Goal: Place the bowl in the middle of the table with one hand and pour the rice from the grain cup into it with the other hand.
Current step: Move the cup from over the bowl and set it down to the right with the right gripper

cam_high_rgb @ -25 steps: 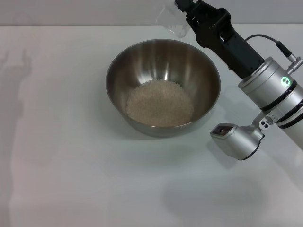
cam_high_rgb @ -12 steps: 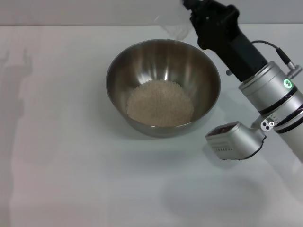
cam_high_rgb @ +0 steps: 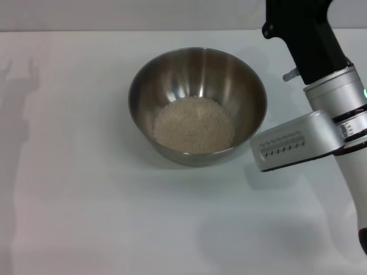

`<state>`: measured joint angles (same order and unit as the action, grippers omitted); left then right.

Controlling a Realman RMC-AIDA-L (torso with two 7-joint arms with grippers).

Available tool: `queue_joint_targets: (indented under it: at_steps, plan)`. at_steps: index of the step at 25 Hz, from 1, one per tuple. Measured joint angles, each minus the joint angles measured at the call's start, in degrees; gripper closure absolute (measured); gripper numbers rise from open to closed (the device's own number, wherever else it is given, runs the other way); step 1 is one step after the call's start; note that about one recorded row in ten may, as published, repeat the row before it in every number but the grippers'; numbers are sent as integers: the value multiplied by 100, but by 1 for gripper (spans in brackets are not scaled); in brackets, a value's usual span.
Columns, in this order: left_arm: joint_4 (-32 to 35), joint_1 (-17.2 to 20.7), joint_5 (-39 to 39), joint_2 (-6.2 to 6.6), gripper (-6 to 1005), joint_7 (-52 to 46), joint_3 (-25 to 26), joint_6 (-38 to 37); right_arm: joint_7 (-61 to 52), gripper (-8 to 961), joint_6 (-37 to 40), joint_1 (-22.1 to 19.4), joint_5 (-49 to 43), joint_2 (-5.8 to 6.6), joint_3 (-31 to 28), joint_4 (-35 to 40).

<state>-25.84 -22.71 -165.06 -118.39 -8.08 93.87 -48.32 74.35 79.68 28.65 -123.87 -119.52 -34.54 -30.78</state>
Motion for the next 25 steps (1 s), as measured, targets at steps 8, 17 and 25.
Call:
queue_joint_targets:
  at_steps: [8, 17, 25]
  plan:
    - [0, 5, 0, 1, 549, 0, -7, -7, -1312, 953, -281, -202, 503, -10, 3, -338]
    - [0, 27, -8, 1, 549, 0, -7, -20, -2327, 953, -535, -501, 1503, -10, -9, -746]
    - [1, -5, -24, 9, 549, 21, -27, -20, -3465, 952, -1091, -579, 2342, 12, -15, -602]
